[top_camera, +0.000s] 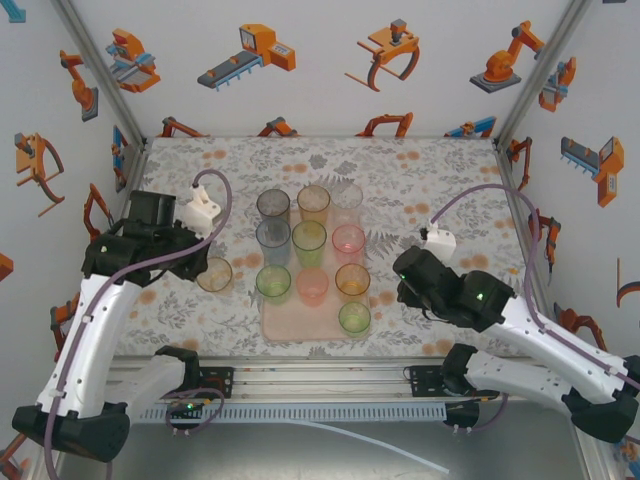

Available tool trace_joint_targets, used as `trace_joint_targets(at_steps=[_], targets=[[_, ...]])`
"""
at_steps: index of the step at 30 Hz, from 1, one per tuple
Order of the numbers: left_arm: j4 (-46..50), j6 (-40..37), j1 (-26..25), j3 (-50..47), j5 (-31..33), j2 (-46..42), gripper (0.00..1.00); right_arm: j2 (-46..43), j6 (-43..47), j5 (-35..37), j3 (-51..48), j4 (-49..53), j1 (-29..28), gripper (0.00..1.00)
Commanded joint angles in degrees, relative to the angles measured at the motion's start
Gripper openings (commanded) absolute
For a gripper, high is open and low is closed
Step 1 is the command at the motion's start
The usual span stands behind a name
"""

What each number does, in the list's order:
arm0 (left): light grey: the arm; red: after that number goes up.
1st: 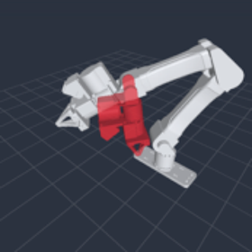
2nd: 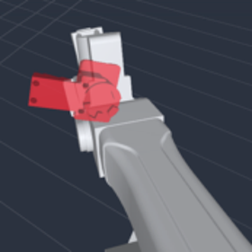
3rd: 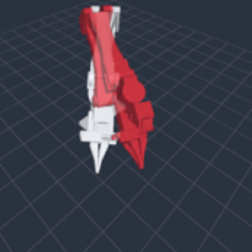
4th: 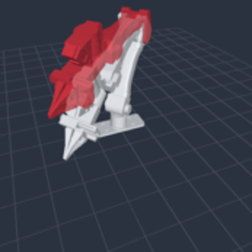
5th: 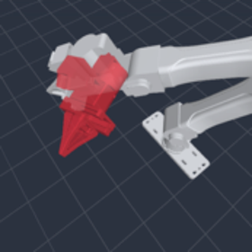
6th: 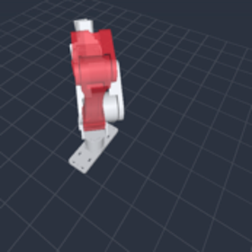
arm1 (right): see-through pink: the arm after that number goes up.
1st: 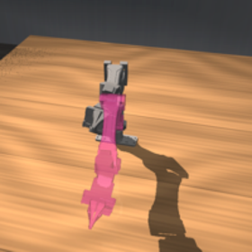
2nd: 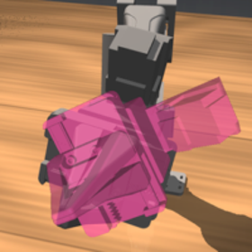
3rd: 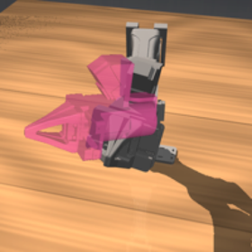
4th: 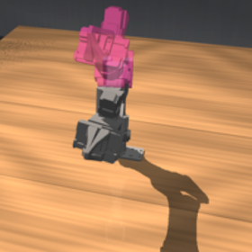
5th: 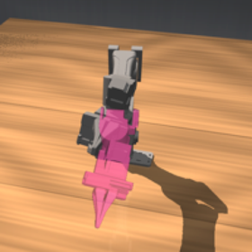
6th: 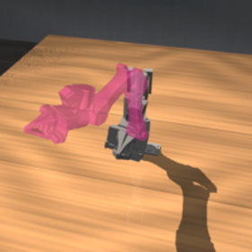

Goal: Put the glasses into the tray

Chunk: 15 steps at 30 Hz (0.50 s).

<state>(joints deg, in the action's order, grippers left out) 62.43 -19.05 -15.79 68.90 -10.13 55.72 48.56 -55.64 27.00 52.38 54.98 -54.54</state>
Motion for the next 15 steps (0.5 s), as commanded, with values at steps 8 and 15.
trace_joint_targets(at_steps=[8, 15], targets=[[2.1, 1.3, -6.6, 4.9, -0.6, 2.6, 0.16, -0.6, 0.1, -1.7, 0.5, 0.1, 2.2, 0.3], [2.0, 0.7, -14.5, 6.5, 0.3, 5.4, 0.16, -1.5, -1.4, -1.4, 0.9, 2.2, 3.1, 0.3]])
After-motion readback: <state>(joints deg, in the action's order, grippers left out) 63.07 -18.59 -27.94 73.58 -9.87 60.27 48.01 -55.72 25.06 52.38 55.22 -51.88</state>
